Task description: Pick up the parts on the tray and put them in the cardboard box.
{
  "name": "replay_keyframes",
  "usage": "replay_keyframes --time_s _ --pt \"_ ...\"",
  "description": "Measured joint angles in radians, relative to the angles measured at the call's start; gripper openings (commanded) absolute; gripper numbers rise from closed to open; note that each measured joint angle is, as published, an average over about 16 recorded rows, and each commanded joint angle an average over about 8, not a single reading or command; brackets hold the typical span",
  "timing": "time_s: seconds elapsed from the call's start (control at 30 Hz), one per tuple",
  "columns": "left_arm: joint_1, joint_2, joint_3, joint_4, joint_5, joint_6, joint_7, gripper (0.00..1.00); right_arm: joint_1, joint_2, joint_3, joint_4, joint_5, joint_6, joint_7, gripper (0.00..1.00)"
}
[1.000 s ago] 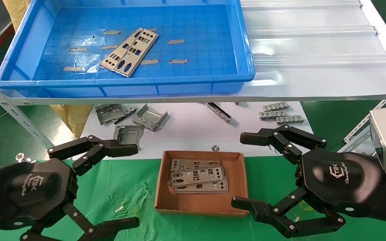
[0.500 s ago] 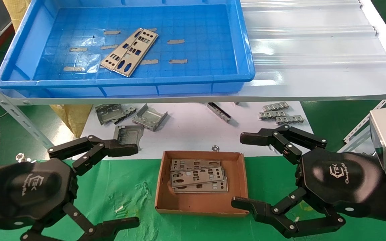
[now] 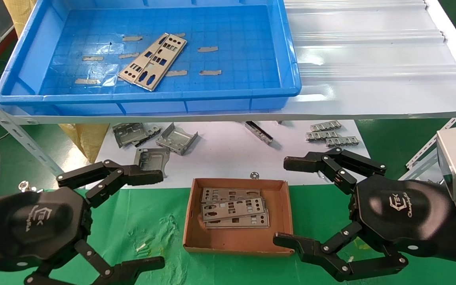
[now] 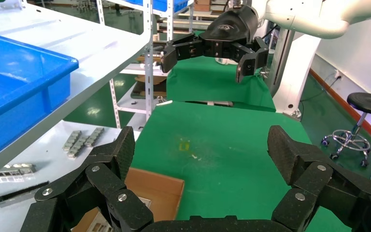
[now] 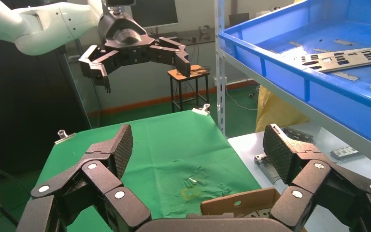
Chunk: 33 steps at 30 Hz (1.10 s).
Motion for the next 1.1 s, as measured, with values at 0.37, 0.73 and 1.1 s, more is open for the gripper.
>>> replay_keyframes --time_s 0.37,0.73,1.1 --pt "0.0 0.0 0.0 0.0 0.0 0.0 0.0 1.0 0.0 0.0 0.0 0.0 0.0 0.0 0.0 1.0" --pt "0.0 0.0 0.0 0.0 0.0 0.0 0.0 1.0 0.0 0.0 0.0 0.0 0.0 0.0 0.0 1.0" --pt "0.0 0.0 0.0 0.0 0.0 0.0 0.0 1.0 0.0 0.0 0.0 0.0 0.0 0.0 0.0 1.0"
